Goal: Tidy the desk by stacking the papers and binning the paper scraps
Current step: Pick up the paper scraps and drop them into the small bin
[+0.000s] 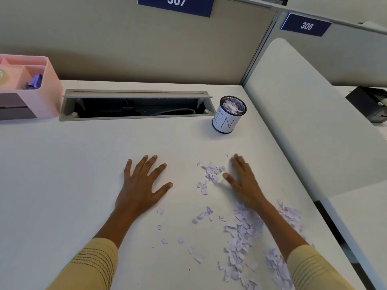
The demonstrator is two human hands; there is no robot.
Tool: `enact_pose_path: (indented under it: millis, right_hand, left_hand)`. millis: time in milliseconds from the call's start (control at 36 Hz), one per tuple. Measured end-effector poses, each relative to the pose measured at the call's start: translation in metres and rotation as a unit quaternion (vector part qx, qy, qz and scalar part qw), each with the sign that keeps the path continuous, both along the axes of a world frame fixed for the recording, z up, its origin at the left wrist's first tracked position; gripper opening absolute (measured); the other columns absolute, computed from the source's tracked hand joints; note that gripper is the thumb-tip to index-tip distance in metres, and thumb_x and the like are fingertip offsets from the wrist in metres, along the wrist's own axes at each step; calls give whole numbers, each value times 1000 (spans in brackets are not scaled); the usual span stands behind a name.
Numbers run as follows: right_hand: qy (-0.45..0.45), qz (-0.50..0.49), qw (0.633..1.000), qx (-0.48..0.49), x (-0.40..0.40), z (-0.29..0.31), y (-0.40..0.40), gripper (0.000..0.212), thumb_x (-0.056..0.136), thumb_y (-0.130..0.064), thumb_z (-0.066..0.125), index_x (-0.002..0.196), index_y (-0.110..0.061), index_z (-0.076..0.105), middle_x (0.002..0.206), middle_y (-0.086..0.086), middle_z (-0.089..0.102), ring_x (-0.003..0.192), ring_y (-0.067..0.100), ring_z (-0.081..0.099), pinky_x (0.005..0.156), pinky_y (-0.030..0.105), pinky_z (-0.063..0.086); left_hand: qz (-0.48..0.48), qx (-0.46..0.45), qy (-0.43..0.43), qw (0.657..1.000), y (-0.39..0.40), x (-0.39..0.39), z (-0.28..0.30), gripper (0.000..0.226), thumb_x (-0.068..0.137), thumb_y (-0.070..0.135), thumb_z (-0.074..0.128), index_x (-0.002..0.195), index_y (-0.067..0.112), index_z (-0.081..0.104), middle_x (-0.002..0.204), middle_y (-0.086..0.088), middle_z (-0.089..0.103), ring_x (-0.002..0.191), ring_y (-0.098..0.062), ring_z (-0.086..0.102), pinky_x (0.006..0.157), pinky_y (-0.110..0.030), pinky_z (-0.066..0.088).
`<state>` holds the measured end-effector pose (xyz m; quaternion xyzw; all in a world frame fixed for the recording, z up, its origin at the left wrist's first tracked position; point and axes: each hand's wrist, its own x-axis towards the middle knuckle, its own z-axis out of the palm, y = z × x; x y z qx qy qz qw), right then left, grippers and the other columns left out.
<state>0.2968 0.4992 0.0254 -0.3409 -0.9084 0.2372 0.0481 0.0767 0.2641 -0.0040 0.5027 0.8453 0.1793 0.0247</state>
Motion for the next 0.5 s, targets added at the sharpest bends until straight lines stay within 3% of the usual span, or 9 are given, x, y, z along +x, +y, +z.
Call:
enact_pose_path:
  millis: [56, 139, 222, 389, 500]
  right_hand:
    - [12, 61, 998, -1, -2, -1, -23, 100, 78, -84, 21, 151, -14, 17, 159, -2, 5, 146, 9, 0, 121, 37, 6]
    - [49, 119, 991, -24, -3, -3, -51, 96, 78, -79, 40, 151, -25, 12, 160, -7, -1, 146, 7, -3, 121, 41, 8]
    - [46, 128, 991, 4, -9, -4, -70, 112, 68, -81, 51, 151, -27, -1, 159, -5, -13, 146, 13, -12, 119, 44, 1]
    - [3, 38, 996, 84, -39, -10, -68, 107, 69, -87, 32, 151, -31, -9, 157, 1, -23, 144, 22, -21, 116, 44, -9]
    - [-8, 10, 997, 78, -64, -9, -49, 82, 83, -74, 24, 151, -30, 8, 160, 7, -5, 147, 29, -5, 118, 42, -1]
  left_hand:
    - [1, 2, -1, 1000, 0, 0, 0, 71, 88, 71, 23, 137, 27, 51, 151, -3, 38, 143, -23, 29, 116, -57, 12]
    - [1, 1, 3, 1000, 0, 0, 0, 70, 88, 71, 24, 137, 27, 51, 151, -3, 39, 142, -23, 29, 116, -57, 12]
    - [2, -2, 8, 1000, 0, 0, 0, 70, 88, 70, 24, 137, 28, 51, 151, -3, 39, 142, -23, 30, 116, -56, 12]
    - [6, -6, 8, 1000, 0, 0, -1, 70, 88, 71, 23, 137, 29, 51, 151, -1, 39, 142, -22, 29, 115, -55, 11]
    - [6, -2, 9, 1000, 0, 0, -1, 68, 88, 70, 26, 137, 29, 51, 151, -1, 39, 142, -22, 30, 115, -56, 12]
